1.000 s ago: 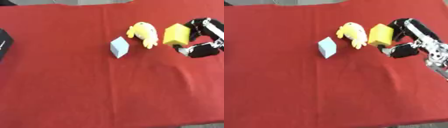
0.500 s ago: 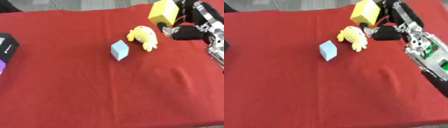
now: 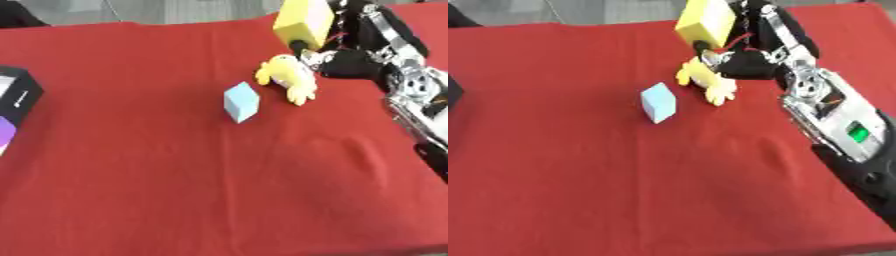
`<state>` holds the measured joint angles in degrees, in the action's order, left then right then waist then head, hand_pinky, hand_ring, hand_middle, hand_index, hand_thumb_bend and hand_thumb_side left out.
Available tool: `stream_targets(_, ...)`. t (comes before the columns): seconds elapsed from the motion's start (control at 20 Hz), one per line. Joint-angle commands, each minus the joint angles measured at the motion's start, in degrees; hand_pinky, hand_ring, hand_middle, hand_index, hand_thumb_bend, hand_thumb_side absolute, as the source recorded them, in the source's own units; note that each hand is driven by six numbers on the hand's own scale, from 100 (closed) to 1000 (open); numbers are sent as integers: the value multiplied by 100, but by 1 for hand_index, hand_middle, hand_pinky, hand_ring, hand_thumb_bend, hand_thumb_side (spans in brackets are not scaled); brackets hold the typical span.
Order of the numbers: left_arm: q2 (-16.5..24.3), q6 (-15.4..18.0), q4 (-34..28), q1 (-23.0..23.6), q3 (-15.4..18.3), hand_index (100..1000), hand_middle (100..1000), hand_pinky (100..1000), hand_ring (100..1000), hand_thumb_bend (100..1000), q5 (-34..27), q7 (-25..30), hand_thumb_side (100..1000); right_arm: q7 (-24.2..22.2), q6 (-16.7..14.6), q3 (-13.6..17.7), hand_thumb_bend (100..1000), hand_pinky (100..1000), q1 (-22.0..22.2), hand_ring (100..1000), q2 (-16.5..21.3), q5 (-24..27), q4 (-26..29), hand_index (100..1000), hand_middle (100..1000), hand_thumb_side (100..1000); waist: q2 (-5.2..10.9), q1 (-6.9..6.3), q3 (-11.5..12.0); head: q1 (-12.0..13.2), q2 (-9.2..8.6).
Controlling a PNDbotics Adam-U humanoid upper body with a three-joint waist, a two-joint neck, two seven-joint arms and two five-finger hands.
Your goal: Pick up the objects with one hand, pass them to the other hand, and then place them into the box on the other side of the table.
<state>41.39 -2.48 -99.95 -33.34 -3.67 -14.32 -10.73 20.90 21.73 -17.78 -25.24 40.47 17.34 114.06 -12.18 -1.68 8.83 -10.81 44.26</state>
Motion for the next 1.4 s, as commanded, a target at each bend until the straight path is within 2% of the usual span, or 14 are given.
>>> stream_targets(0.05,421,-173,-100,-294,-300,843,825,917,801,100,251,262,674,28,-45,-89,100,540,-171,561,-13,-38,53,445,485,100,174,-84,34,-27,-14)
stream_targets(0.3,643,-445,-159,-940,-962,837,829,906,812,100,553,700,629,-38,-207,-248,100,534,-324,563,-111,-270,53,446,485,100,145,-133,146,-156,-14)
stream_targets(0.55,457,-719,-155,-1610,-1533,835,832,899,814,100,707,1140,605,-65,-206,-341,100,536,-394,564,-163,-403,53,447,487,100,159,-167,256,-288,-14)
stream_targets(0.8,-97,-1036,-192,-2242,-2005,835,832,895,817,100,814,1555,595,-76,-41,-417,100,536,-394,564,-190,-429,53,446,487,100,216,-231,404,-370,-14)
stream_targets(0.9,-360,-1162,-144,-2428,-2125,828,811,891,815,100,918,1725,544,-71,22,-437,100,542,-404,563,-176,-454,53,445,486,100,231,-260,468,-418,-14)
stream_targets(1.0,-607,-1247,-106,-2524,-2215,829,814,891,816,100,1077,1902,550,-69,101,-462,100,540,-421,562,-174,-495,53,445,486,100,237,-286,511,-448,-14)
stream_targets(1.1,-820,-1328,-7,-2615,-2333,842,835,901,833,100,1249,2077,502,-93,129,-506,100,543,-442,563,-201,-506,53,445,486,100,238,-303,533,-457,-14)
stream_targets(1.2,-981,-1369,114,-2712,-2481,849,844,904,840,100,1430,2260,493,-149,117,-563,100,547,-471,564,-224,-530,53,445,486,100,237,-306,534,-456,-14)
stream_targets(1.25,-1054,-1375,183,-2754,-2535,853,847,903,843,100,1523,2353,454,-192,101,-595,100,548,-484,564,-229,-559,53,444,486,100,235,-303,532,-452,-14)
stream_targets(1.4,-1236,-1332,353,-2846,-2589,854,845,903,847,100,1804,2634,428,-303,96,-659,100,544,-501,562,-257,-634,53,443,486,100,227,-301,539,-447,-14)
